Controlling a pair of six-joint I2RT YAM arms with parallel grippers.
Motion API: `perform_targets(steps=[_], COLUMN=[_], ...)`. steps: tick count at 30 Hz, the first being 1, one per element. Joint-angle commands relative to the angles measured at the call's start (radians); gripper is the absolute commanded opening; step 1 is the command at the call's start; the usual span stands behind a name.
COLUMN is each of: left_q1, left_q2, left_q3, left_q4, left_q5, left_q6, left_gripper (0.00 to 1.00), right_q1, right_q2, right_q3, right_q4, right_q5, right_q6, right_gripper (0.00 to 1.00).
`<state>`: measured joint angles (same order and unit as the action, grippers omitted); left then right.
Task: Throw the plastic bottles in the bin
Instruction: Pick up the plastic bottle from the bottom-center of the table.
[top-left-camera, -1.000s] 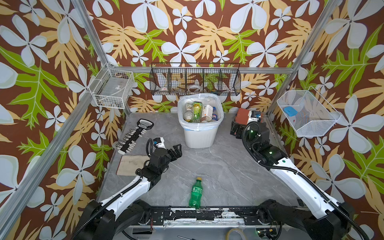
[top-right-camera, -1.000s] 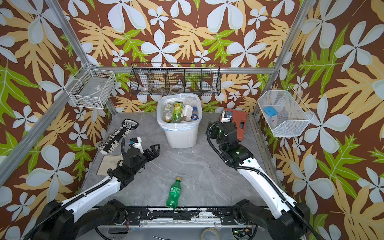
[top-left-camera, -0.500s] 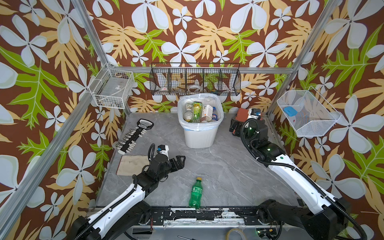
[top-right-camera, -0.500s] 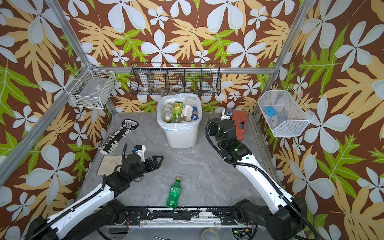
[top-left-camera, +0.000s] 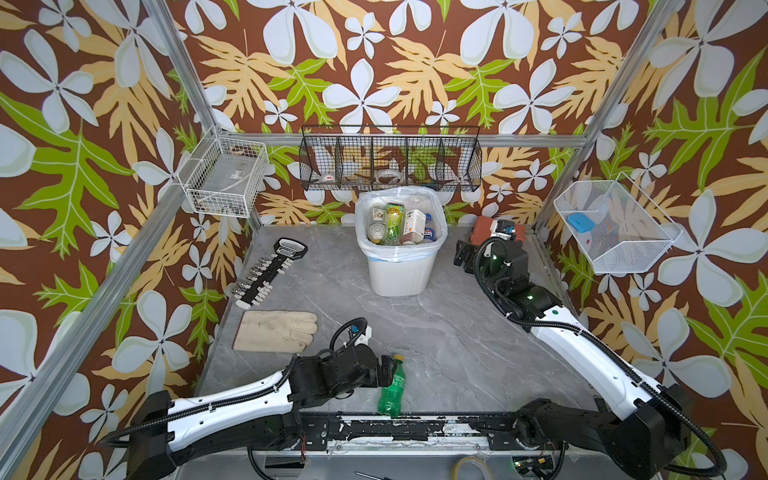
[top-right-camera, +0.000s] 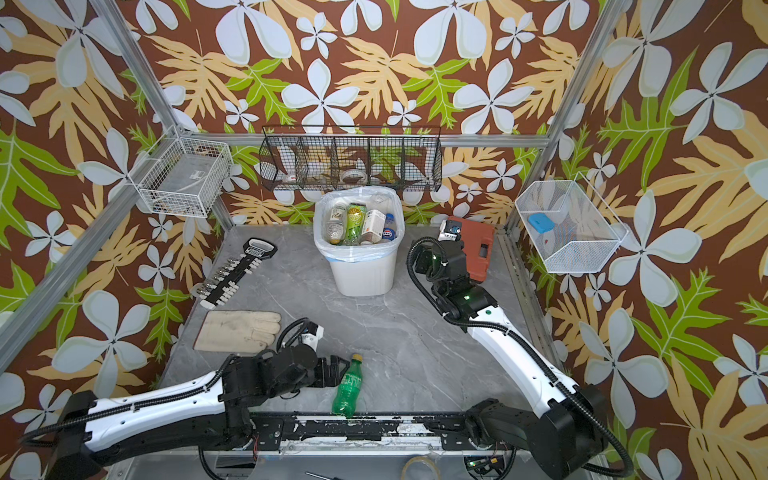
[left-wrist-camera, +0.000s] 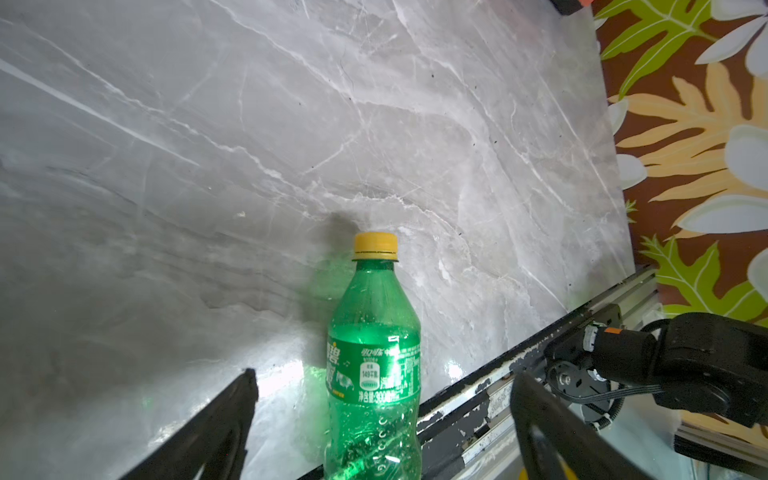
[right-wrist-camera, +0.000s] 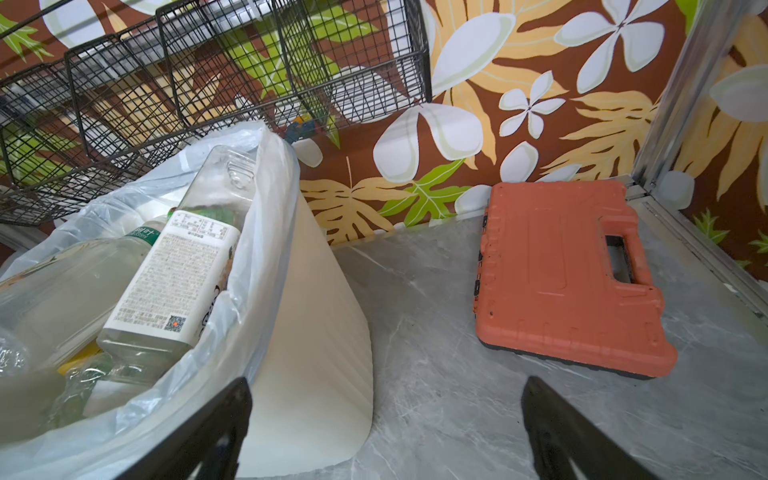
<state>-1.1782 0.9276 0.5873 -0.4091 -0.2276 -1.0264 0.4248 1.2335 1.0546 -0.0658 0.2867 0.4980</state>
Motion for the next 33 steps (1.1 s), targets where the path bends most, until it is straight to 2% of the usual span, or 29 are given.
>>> perform_targets(steps=[1, 6, 15, 22, 25, 33], left_q1=[-0.066, -0.121, -0.126, -0.122, -0.104, -0.043], left_q2=[0.076, 0.196, 0.379, 0.49, 0.512, 0.474], left_q3=[0.042, 0.072, 0.124, 0.148, 0.153, 0.169], left_q4=[-0.023, -0.041, -0.028, -0.038, -0.046, -0.041], left_q5=[-0.063, -0.013, 0.049, 0.058, 0.048, -0.001], left_q6=[-0.055, -0.082, -0.022, 0.008, 0.029, 0.088], left_gripper=[0.96, 0.94, 0.9, 0.71, 0.58, 0.5], right_q1=[0.001, 0.0, -0.004, -0.017, -0.024, -0.029], right_q2=[0.01, -0.01, -0.036, -0.063, -0.068, -0.072], right_q3=[0.01, 0.0, -0.036, -0.066, -0.072, -0.082], right_q4=[0.035, 0.026, 0.032, 0.038, 0.038, 0.044], right_q5=[-0.025, -0.001, 0.017, 0.017, 0.016, 0.007], right_q6=[0.013, 0.002, -0.01, -0.002, 0.003, 0.01], right_gripper=[1.0, 1.0, 1.0, 1.0, 1.0, 1.0])
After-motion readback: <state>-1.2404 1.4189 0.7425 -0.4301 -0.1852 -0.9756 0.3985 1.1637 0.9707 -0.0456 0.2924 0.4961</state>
